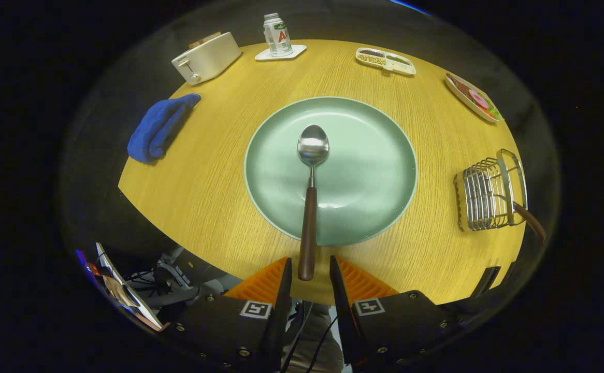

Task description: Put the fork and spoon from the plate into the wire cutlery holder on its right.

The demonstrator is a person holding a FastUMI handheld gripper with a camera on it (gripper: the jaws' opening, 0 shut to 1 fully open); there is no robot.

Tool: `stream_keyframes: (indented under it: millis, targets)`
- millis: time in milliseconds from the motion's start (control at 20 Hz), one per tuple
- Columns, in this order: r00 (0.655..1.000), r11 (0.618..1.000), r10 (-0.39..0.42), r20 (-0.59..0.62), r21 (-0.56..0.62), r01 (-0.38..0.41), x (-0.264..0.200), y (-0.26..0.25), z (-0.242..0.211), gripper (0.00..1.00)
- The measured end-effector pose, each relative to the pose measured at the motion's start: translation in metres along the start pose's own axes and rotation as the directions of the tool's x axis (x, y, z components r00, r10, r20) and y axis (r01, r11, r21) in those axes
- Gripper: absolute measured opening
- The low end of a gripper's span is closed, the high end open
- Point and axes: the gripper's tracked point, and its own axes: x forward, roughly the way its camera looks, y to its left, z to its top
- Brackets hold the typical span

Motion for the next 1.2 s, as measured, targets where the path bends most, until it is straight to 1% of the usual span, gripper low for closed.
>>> stream_keyframes:
  millis: [200,250,350,400,450,500,550,600,650,700,750,1000,1150,1200]
  targets:
    - [1.000,1.000,0.005,-0.024,0.021,-0.005,0.007,0.004,0.000,0.44]
    - [1.000,1.000,0.008,-0.016,0.021,-0.008,0.007,0.004,0.003,0.44]
    - [0.999,1.000,-0.024,0.026,0.013,0.023,0.002,-0.004,0.014,0.44]
    - [0.998,0.999,-0.041,0.041,0.024,0.040,0.013,-0.010,0.004,0.29]
    - [0.999,0.999,-0.021,0.036,0.029,0.020,0.007,-0.004,0.009,0.15]
    - [0.999,0.999,-0.004,0.047,0.040,0.002,0.001,-0.002,0.010,0.16]
    - [0.998,1.000,-0.013,0.057,0.019,0.012,-0.003,-0.005,0.011,0.16]
    - [0.995,0.999,-0.040,0.089,-0.002,0.040,-0.011,-0.010,0.016,0.16]
    - [0.994,0.997,-0.062,0.093,-0.033,0.065,-0.010,-0.017,0.013,0.11]
    - [0.994,0.997,-0.056,0.091,-0.041,0.060,-0.013,-0.017,0.016,0.05]
    - [0.996,0.999,-0.032,0.084,-0.029,0.035,-0.011,-0.020,0.009,0.05]
    - [1.000,0.996,0.002,0.023,-0.088,0.000,-0.035,-0.030,0.000,0.05]
    - [0.999,0.996,0.036,-0.022,-0.087,-0.038,-0.051,-0.037,-0.004,0.05]
    - [0.999,0.995,0.040,-0.025,-0.088,-0.042,-0.059,-0.036,0.001,0.05]
